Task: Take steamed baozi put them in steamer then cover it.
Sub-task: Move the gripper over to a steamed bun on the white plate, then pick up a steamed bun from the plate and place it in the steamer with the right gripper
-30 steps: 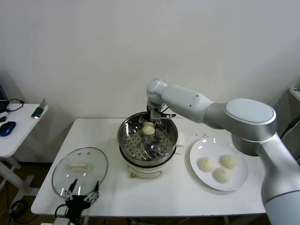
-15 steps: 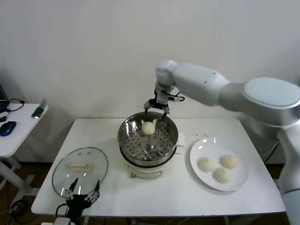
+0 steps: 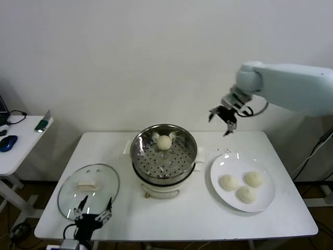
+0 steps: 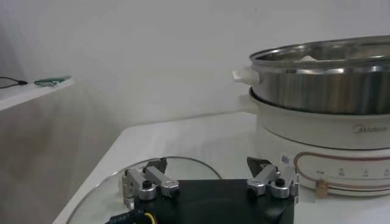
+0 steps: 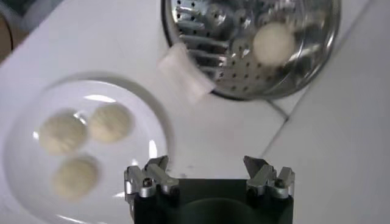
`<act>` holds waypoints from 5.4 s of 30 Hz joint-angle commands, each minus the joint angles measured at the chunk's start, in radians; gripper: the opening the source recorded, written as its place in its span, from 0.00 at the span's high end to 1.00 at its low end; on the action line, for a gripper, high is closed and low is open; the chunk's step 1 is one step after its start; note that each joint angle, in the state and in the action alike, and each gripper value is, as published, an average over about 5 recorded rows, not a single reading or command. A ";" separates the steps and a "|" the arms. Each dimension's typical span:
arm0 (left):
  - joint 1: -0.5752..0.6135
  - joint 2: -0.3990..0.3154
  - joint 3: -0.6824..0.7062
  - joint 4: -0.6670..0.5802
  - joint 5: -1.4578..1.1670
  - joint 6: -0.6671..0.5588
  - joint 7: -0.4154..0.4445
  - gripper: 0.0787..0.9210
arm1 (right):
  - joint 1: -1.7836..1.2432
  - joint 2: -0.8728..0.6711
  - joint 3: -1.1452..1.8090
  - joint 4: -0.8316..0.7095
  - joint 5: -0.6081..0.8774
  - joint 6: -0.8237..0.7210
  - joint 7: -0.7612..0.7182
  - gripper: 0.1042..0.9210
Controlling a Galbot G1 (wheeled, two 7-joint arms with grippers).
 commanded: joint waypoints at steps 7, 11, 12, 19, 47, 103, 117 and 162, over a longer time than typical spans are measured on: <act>0.000 0.000 -0.002 -0.003 -0.002 0.003 0.000 0.12 | -0.191 -0.242 0.021 0.232 0.048 -0.347 0.169 0.12; 0.003 -0.003 0.000 -0.002 -0.001 0.002 0.000 0.12 | -0.279 -0.220 0.081 0.206 0.030 -0.370 0.192 0.12; 0.004 -0.003 0.000 -0.003 -0.001 0.001 0.000 0.12 | -0.302 -0.213 0.097 0.197 0.027 -0.374 0.195 0.12; 0.010 -0.005 -0.005 0.000 0.006 -0.002 -0.001 0.12 | -0.407 -0.176 0.168 0.130 -0.026 -0.378 0.195 0.12; 0.026 0.000 -0.004 0.031 0.028 -0.036 -0.007 0.12 | -0.524 -0.076 0.265 -0.025 -0.089 -0.365 0.171 0.12; -0.015 0.006 0.008 0.019 0.023 -0.024 -0.004 0.12 | 0.203 0.397 0.135 0.207 0.492 -0.414 0.123 0.47; -0.009 0.007 0.003 0.018 0.021 -0.024 -0.005 0.12 | -0.087 0.595 0.158 0.016 0.429 -0.489 0.260 0.47; -0.005 0.007 -0.004 0.038 0.022 -0.051 -0.015 0.12 | -0.168 0.619 0.154 -0.135 0.309 -0.412 0.228 0.19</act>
